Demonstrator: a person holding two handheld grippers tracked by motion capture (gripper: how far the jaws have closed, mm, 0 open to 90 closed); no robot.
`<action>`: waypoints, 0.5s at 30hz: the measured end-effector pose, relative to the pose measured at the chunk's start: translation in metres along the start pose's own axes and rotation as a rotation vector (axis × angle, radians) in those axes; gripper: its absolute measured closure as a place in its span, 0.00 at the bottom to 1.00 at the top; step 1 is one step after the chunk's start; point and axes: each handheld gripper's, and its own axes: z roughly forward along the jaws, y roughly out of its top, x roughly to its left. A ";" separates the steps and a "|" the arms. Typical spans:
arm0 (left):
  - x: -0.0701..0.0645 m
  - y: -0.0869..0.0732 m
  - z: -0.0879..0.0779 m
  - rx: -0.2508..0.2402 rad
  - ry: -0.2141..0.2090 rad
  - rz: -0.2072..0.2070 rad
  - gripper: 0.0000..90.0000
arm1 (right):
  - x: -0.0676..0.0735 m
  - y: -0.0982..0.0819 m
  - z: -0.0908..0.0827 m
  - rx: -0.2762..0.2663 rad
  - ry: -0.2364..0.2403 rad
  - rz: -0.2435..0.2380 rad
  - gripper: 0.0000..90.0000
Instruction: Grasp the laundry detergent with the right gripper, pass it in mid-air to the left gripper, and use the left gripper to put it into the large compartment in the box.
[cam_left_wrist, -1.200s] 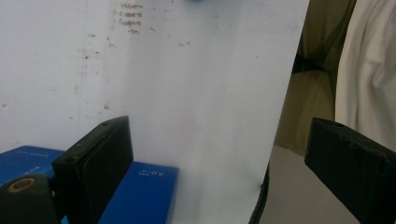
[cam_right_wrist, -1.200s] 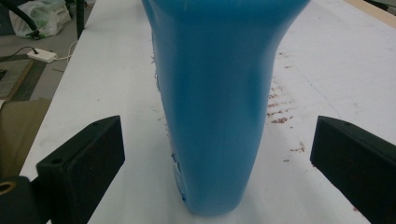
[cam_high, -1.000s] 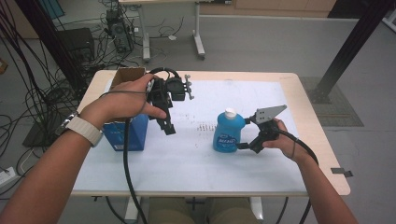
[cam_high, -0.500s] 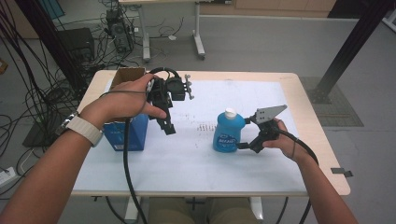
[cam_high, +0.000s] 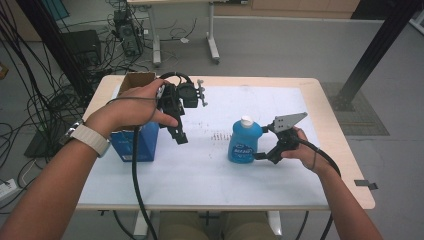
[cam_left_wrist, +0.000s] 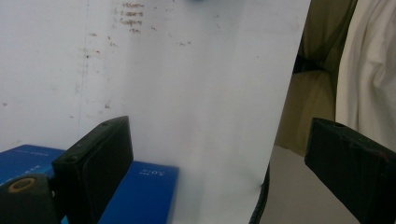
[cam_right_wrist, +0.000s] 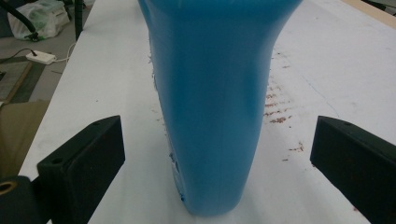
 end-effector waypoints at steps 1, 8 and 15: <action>0.000 0.000 0.000 0.001 0.001 0.000 0.09 | 0.000 0.000 0.000 0.000 0.000 0.000 0.03; 0.000 -0.001 0.000 -0.002 0.001 -0.001 0.09 | 0.000 0.000 0.000 -0.002 0.000 -0.001 0.03; 0.000 0.000 0.000 -0.002 0.001 -0.001 0.09 | 0.000 0.000 0.000 -0.001 0.000 -0.002 0.04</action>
